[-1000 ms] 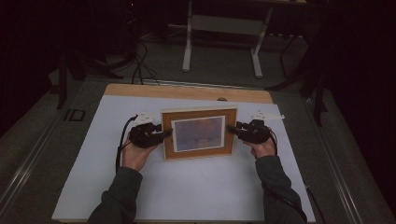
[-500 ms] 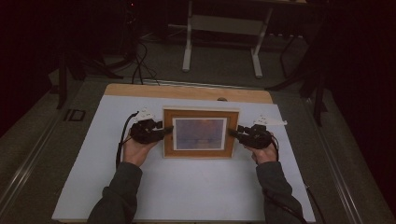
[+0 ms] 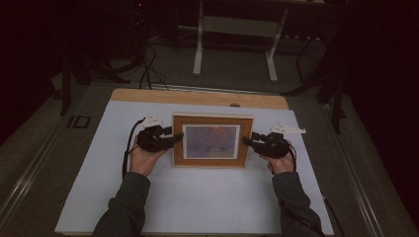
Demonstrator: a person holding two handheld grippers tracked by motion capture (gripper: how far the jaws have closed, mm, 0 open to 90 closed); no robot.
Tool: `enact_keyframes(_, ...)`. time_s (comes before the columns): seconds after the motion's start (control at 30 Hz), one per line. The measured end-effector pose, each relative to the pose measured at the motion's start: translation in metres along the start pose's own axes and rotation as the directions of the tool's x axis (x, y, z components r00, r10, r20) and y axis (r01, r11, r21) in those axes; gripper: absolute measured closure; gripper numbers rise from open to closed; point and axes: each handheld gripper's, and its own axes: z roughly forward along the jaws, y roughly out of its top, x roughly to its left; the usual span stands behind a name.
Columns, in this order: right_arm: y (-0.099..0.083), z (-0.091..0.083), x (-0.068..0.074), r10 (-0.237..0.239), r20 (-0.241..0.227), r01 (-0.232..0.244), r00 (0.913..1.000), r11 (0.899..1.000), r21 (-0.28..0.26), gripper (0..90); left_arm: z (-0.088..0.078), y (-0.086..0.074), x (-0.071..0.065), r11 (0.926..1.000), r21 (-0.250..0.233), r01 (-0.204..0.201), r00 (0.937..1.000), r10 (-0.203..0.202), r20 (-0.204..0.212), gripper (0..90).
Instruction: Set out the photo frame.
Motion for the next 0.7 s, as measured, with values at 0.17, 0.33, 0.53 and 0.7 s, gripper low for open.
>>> enact_keyframes(0.17, -0.002, -0.006, -0.002, 0.003, 0.003, -0.003, 1.0, 1.0, -0.005, 56.2, -0.012, 0.0, 0.001, 0.9991, -0.039, 0.017, 0.9998, -0.017, 0.005, 50.9)
enact_keyframes(0.33, -0.003, -0.014, -0.003, 0.002, 0.008, -0.002, 1.0, 1.0, -0.014, 55.8, -0.027, -0.003, 0.003, 0.9981, -0.056, 0.026, 0.9996, -0.027, -0.007, 50.5)
enact_keyframes(0.53, -0.006, -0.024, -0.006, 0.003, 0.043, -0.003, 0.9991, 1.0, -0.001, 55.8, -0.042, -0.013, 0.007, 0.9985, -0.028, 0.047, 0.9967, -0.049, -0.065, 49.7)
enact_keyframes(0.7, -0.015, -0.037, -0.009, -0.013, 0.123, 0.004, 0.9923, 0.998, 0.069, 54.3, -0.052, -0.048, 0.012, 0.9926, 0.107, 0.058, 0.9705, -0.031, -0.239, 46.7)
